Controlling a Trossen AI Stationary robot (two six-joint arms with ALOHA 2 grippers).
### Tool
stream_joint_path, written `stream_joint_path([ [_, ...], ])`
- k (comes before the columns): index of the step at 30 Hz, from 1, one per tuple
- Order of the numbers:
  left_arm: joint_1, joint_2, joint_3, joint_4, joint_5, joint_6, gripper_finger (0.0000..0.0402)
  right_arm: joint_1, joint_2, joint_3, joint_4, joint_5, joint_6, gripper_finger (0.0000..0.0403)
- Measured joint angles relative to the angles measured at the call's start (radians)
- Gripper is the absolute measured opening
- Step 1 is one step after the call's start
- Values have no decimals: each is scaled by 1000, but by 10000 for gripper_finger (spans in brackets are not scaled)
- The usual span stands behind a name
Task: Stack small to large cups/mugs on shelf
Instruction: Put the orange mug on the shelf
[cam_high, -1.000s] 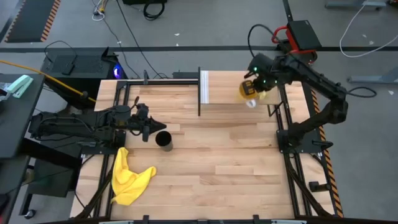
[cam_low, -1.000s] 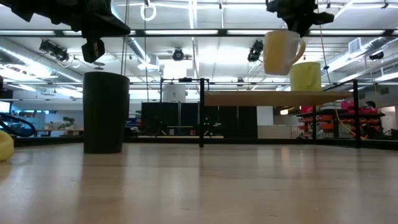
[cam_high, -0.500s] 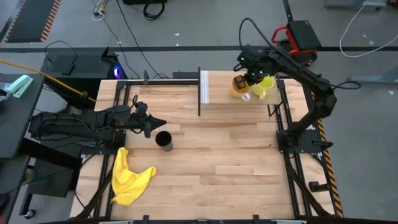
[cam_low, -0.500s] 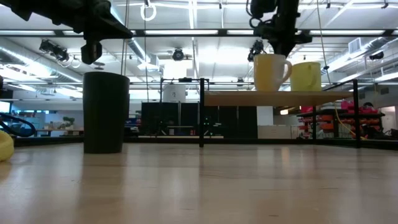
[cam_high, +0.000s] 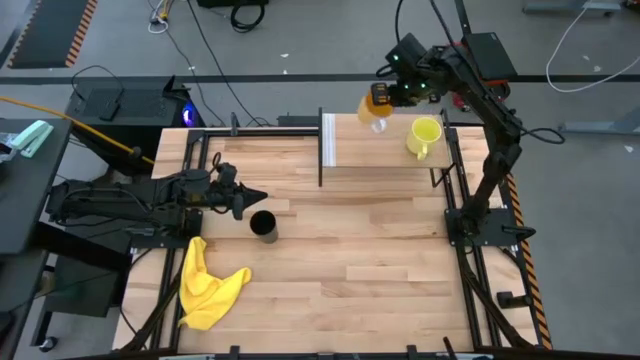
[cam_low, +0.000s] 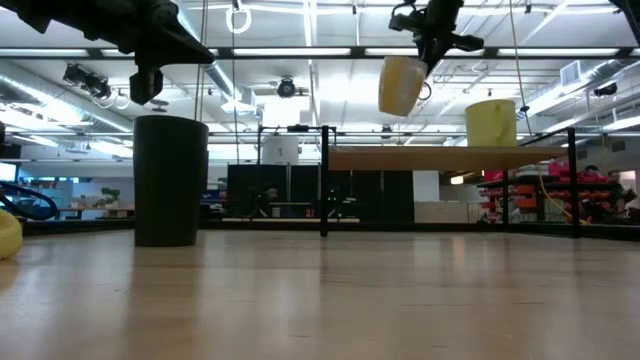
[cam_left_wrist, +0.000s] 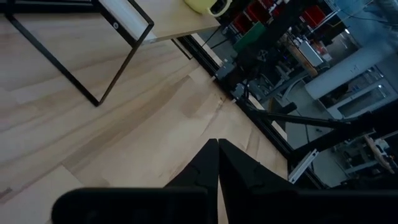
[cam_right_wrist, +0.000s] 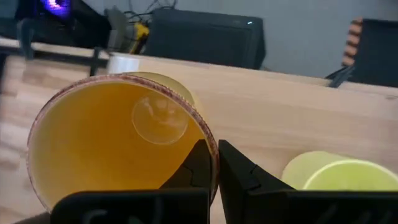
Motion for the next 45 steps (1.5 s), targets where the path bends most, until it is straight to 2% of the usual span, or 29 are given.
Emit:
stream_joint_path([
  [4,0,0,0,0,0,-1,13,1,9,-5,-7,-28,24,12],
  [10,0,0,0,0,0,-1,22,20,-6,-21,-4,-16,44,12],
  [22,0,0,0,0,3,10,14,35,-179,-272,-4,48,129,12],
  [30,0,0,0,0,3,10,22,74,-188,-369,-5,52,158,12],
  [37,0,0,0,0,3,10,13,92,-169,-378,-3,88,176,12],
  [45,0,0,0,0,4,10,24,92,-152,-377,-4,93,185,12],
])
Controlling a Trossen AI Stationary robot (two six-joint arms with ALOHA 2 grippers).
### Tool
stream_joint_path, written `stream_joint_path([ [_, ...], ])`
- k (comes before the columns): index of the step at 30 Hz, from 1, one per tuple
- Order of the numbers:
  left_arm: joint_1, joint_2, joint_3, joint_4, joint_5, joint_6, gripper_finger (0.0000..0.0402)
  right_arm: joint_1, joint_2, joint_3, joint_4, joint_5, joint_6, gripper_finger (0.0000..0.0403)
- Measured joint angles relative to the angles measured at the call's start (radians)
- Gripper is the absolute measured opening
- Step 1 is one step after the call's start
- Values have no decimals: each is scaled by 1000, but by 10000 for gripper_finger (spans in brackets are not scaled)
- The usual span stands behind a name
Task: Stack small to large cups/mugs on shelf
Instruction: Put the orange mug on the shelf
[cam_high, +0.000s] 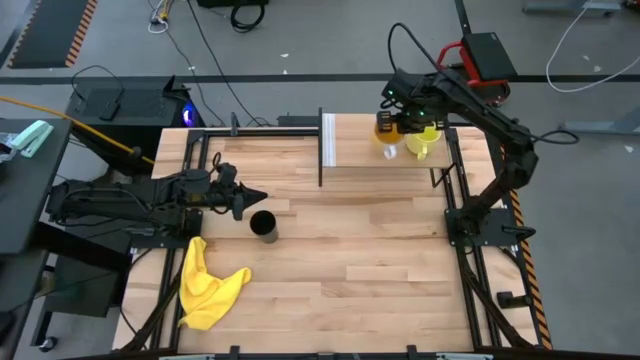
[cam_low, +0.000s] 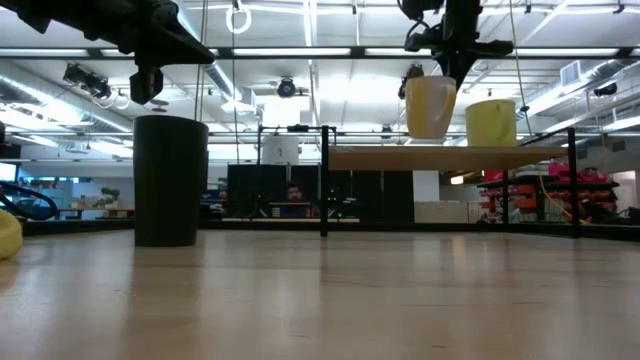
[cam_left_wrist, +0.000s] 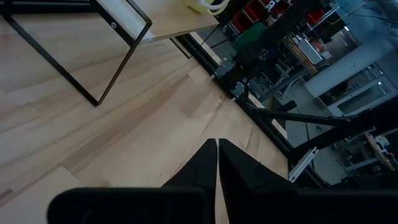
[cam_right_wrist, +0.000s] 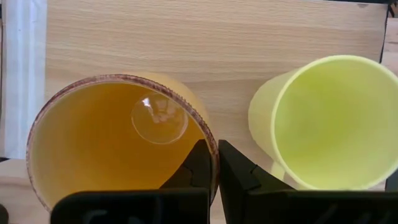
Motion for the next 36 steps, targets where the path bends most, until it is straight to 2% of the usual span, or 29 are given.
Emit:
stream_joint_path([
  [10,0,0,0,0,7,-5,13,0,12,0,0,5,-7,12],
  [20,0,0,0,0,26,-4,24,0,12,-52,-2,9,-13,12],
  [29,0,0,0,0,26,0,13,0,12,-52,1,12,-7,12],
  [36,0,0,0,0,26,0,23,0,12,-52,24,12,-8,14],
])
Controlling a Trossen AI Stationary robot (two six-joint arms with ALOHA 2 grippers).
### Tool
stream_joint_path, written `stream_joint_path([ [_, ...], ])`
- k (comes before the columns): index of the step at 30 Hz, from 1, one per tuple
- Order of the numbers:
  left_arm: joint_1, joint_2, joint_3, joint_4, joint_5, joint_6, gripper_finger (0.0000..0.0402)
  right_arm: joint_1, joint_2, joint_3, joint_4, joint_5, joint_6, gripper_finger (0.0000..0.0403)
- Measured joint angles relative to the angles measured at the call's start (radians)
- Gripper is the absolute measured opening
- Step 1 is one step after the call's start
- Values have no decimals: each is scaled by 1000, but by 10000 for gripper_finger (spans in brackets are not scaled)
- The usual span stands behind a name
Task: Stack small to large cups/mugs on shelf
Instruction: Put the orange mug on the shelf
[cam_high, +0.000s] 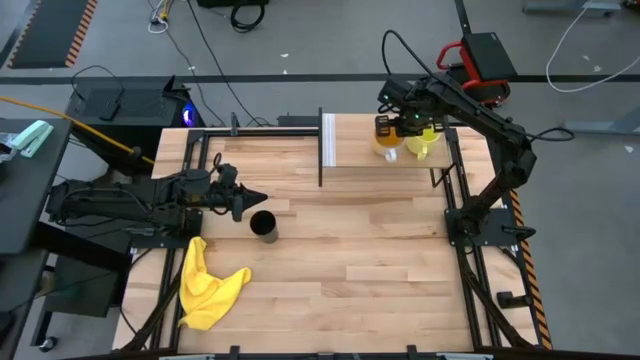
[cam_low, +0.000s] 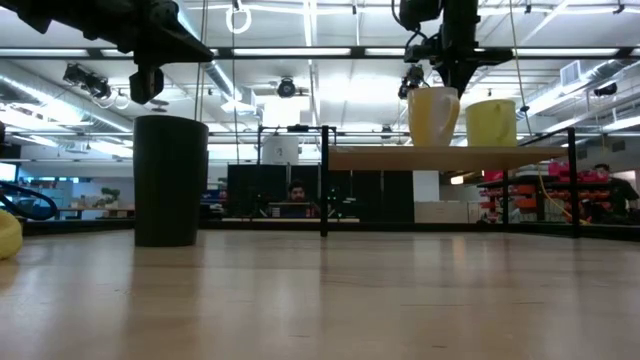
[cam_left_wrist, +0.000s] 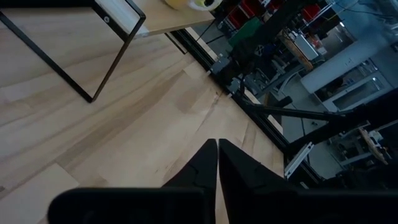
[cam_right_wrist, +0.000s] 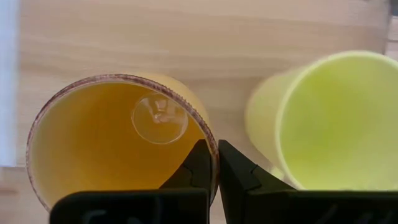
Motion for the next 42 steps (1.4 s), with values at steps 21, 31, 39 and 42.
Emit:
stream_joint_path([
  [21,-18,0,0,0,0,-1,23,-9,0,0,28,-1,5,17],
  [31,-18,0,0,0,0,-1,14,-9,3,1,27,-1,7,22],
  [39,-18,0,0,0,0,0,23,-8,27,2,20,11,-11,22],
  [42,-18,0,0,0,0,-1,18,-9,27,2,21,12,-11,22],
])
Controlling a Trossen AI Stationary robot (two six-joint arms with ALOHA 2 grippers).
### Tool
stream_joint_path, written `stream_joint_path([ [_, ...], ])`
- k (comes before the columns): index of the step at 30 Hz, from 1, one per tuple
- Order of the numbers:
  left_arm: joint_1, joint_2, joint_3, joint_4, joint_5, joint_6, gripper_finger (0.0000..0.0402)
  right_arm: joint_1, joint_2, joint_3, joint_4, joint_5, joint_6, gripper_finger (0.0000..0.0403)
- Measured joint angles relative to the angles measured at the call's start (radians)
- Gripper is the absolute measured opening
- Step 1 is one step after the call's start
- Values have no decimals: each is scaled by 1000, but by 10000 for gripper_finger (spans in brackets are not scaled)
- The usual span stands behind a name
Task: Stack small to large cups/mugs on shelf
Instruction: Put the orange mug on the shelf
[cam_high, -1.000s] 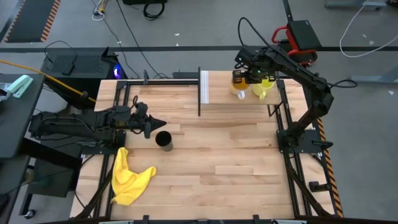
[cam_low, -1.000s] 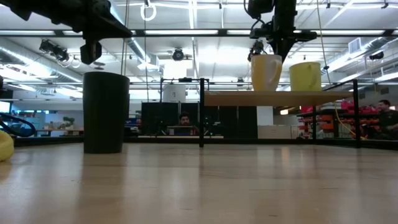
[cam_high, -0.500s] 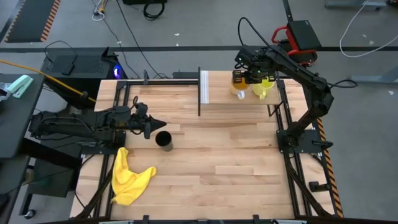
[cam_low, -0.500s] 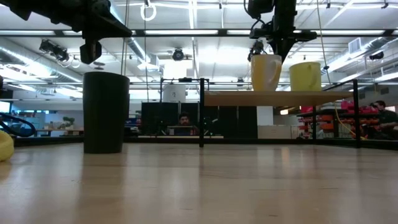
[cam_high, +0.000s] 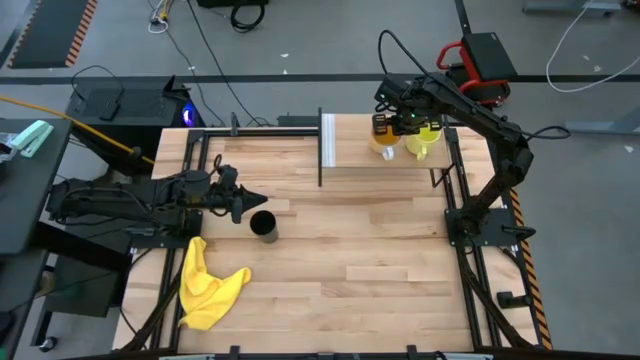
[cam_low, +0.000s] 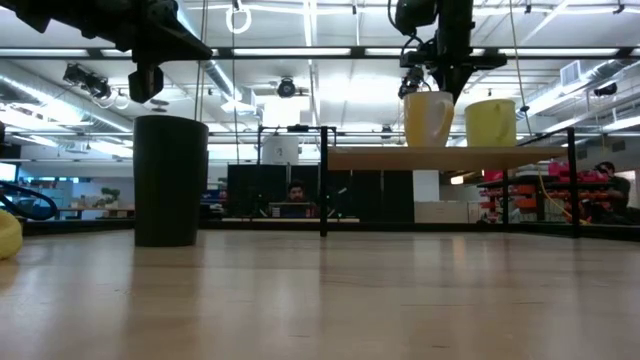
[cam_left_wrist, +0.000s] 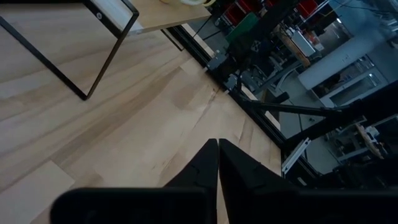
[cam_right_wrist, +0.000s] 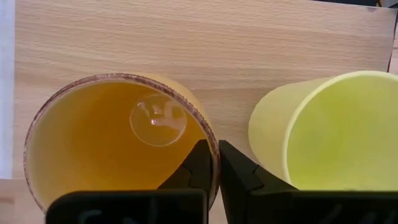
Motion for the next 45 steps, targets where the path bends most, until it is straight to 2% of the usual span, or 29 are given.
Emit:
stream_joint_path([
  [6,0,0,0,0,0,13,13,-6,0,0,-1,-2,-10,31],
  [13,0,0,0,0,0,16,24,-6,0,0,-1,0,-18,60],
  [23,0,0,0,0,0,16,12,-6,0,26,-4,0,-38,93],
  [36,0,0,0,0,0,16,26,-6,-2,144,-45,2,-45,95],
  [45,0,0,0,0,0,12,17,15,-71,183,-46,2,-73,84],
])
